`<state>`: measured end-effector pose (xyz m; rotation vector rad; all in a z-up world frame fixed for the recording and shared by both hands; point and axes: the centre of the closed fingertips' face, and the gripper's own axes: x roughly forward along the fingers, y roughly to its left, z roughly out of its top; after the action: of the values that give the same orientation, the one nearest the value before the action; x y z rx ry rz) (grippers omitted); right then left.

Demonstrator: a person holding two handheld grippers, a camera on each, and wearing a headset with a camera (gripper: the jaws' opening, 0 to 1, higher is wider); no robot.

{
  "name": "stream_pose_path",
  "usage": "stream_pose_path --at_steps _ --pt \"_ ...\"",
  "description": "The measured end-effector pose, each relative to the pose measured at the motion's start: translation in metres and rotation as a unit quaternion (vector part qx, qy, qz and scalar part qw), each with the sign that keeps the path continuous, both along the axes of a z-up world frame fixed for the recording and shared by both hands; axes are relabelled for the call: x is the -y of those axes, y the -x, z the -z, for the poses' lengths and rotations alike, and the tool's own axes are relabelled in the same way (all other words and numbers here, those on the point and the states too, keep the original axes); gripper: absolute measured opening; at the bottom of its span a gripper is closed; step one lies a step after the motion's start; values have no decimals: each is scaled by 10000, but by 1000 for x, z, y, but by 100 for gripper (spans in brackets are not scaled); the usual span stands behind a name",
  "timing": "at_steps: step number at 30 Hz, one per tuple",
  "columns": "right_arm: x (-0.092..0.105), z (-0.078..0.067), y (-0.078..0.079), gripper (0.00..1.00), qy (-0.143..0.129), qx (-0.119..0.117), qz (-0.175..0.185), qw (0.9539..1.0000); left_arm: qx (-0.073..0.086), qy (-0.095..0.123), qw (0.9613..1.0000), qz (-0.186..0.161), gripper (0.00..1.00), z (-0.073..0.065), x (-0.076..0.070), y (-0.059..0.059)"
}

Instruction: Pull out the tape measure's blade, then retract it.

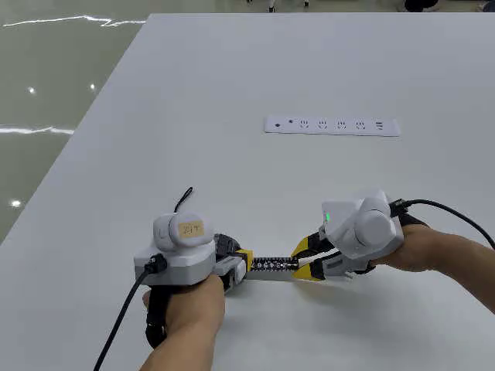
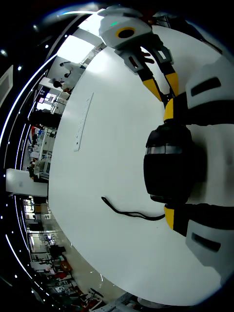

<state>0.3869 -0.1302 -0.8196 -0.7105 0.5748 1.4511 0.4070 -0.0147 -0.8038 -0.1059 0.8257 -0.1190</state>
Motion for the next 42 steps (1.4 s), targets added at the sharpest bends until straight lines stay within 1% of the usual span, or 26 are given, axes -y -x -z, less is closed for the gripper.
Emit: stream_pose_path --at_steps 18,26,42 --pt "-14 1 -1 14 -37 11 -58 10000 -1 28 10000 1 61 0 0 0" --pt "-19 1 -2 14 -29 55 -126 9999 2 47 10000 -22 61 0 0 -1" --pt "-27 2 -2 14 -14 79 -148 9999 2 64 10000 -39 61 0 0 0"
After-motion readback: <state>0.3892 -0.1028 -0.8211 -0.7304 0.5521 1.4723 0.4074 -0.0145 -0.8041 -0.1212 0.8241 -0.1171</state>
